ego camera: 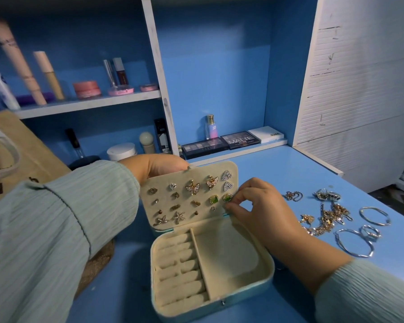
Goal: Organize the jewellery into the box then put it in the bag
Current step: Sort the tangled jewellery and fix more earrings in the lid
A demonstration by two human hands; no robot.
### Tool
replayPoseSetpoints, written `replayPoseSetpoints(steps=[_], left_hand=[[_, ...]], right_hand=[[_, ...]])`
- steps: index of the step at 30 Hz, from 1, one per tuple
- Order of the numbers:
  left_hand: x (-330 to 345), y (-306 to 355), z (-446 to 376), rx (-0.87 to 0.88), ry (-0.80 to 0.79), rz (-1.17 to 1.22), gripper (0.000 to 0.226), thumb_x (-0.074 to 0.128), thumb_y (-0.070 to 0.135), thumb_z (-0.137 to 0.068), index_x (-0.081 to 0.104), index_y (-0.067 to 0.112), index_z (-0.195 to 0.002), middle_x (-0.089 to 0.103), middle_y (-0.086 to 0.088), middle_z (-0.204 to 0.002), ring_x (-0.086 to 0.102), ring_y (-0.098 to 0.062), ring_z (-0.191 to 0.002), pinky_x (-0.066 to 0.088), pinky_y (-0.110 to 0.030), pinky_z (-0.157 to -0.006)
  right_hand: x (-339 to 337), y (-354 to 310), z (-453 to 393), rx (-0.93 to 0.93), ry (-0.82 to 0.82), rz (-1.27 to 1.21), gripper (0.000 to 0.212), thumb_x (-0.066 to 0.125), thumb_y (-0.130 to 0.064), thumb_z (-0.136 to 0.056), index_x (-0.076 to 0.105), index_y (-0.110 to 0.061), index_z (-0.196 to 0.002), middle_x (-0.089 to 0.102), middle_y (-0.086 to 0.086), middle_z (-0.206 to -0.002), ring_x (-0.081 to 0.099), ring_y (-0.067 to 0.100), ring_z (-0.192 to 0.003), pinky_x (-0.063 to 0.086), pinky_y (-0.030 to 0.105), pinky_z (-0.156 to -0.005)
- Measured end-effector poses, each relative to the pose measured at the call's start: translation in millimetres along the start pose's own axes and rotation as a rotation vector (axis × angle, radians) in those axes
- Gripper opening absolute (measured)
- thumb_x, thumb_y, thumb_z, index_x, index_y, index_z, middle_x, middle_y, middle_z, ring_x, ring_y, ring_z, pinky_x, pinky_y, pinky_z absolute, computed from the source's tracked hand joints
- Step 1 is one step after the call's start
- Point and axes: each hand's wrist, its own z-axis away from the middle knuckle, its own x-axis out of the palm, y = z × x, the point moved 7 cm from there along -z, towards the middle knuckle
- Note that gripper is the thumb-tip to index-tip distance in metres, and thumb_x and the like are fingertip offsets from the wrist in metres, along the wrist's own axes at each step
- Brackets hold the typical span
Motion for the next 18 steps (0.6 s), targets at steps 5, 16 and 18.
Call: replayPoseSetpoints(steps=[5, 16, 18], left_hand=[[5.8, -1.7, 1.9, 0.010, -0.035, 0.095, 0.034, 0.050, 0.013, -0.095, 0.056, -0.003, -0.124, 0.060, -0.014, -0.120, 0.058, -0.024, -0.104, 0.050, -0.025, -0.085], [35.5, 18.1, 24.0, 0.091, -0.328, 0.438, 0.029, 0.051, 0.026, -0.078, 0.062, 0.016, -0.102, 0.070, 0.000, -0.095, 0.066, -0.015, -0.085, 0.052, -0.028, -0.079], [37.8, 20.0, 24.1, 0.111, -0.332, 0.421, 0.030, 0.046, 0.030, -0.084, 0.060, 0.013, -0.104, 0.068, 0.003, -0.097, 0.063, -0.013, -0.090, 0.049, -0.026, -0.083]], right_hand=[[-1.5, 0.4, -0.3, 0.020, 0.025, -0.045, 0.024, 0.073, -0.029, -0.077, 0.053, -0.022, -0.066, 0.052, -0.010, -0.078, 0.047, 0.007, -0.077, 0.041, 0.025, -0.071], [-7.6, 3.7, -5.9, -0.005, -0.123, 0.051, 0.026, 0.072, -0.034, -0.077, 0.057, -0.018, -0.092, 0.053, -0.012, -0.077, 0.047, 0.007, -0.072, 0.036, 0.018, -0.062], [-7.1, 1.6, -4.9, -0.104, -0.129, 0.112, 0.025, 0.070, -0.037, -0.079, 0.059, -0.016, -0.090, 0.052, -0.012, -0.079, 0.047, 0.009, -0.076, 0.036, 0.018, -0.064]])
